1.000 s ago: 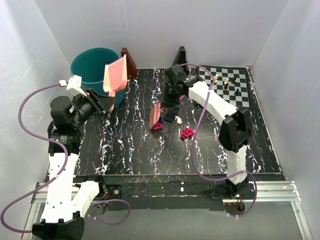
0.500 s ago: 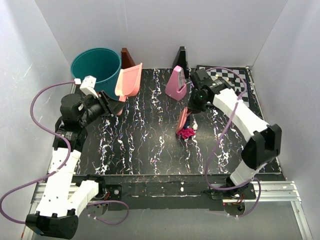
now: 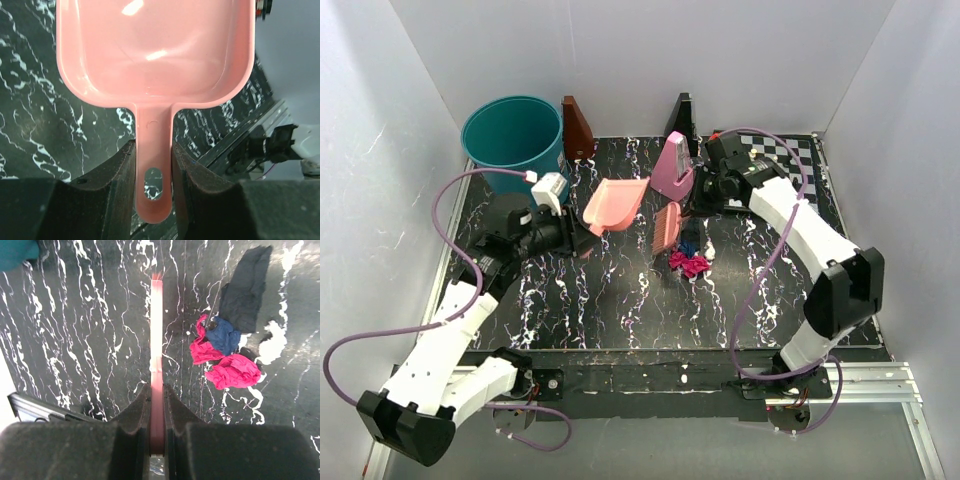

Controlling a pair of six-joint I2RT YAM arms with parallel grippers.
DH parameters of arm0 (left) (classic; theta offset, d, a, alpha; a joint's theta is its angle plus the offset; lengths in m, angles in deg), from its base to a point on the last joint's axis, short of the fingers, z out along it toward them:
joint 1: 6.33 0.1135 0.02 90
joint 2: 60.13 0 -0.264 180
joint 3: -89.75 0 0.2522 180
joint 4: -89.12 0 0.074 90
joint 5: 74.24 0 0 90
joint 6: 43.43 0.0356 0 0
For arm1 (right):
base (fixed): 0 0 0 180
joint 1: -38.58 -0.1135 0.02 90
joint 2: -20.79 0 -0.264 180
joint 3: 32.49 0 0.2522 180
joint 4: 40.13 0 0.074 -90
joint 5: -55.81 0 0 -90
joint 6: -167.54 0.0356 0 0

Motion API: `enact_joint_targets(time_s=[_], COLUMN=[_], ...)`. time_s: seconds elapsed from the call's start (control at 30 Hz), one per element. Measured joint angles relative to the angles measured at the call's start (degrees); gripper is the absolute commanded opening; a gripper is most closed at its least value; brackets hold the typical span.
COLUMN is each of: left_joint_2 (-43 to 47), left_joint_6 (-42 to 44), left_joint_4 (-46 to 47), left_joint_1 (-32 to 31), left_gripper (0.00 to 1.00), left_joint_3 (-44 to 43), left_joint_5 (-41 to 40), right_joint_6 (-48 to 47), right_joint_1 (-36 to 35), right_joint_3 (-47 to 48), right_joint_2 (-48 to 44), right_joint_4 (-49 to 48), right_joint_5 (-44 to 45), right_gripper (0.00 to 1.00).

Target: Sweep away the paper scraps from the table

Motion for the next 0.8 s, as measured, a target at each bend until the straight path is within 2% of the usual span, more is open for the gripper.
enact_joint_targets(time_s=[0.13, 0.3, 0.6, 0.8], left_joint_2=[-0.5, -1.1, -12.3, -13.3], left_joint_6=[1.3, 2.0, 5.1, 7.6], left_joint_4=[-2.8, -4.2, -7.4, -9.7], left_joint_1=[-3.8, -7.0, -18.4, -26.4], left_gripper=[0.00, 0.00, 0.00, 0.00], left_joint_3=[2.0, 4.2, 4.2, 4.2], left_joint_5=[-3.8, -6.9, -13.7, -19.3], right_joint_6=[-1.1, -1.6, -7.6, -10.8], right_joint_1=[0.2, 0.9, 3.6, 4.9], right_joint_3=[0.4, 0.4, -2.5, -1.1], right_joint_2=[5.7, 10.1, 0.7, -4.3], right_joint_4=[-0.2, 3.1, 5.4, 6.5], right_joint_5=[-3.0, -1.4, 2.2, 6.4], right_gripper=[0.01, 0.01, 0.01, 0.01])
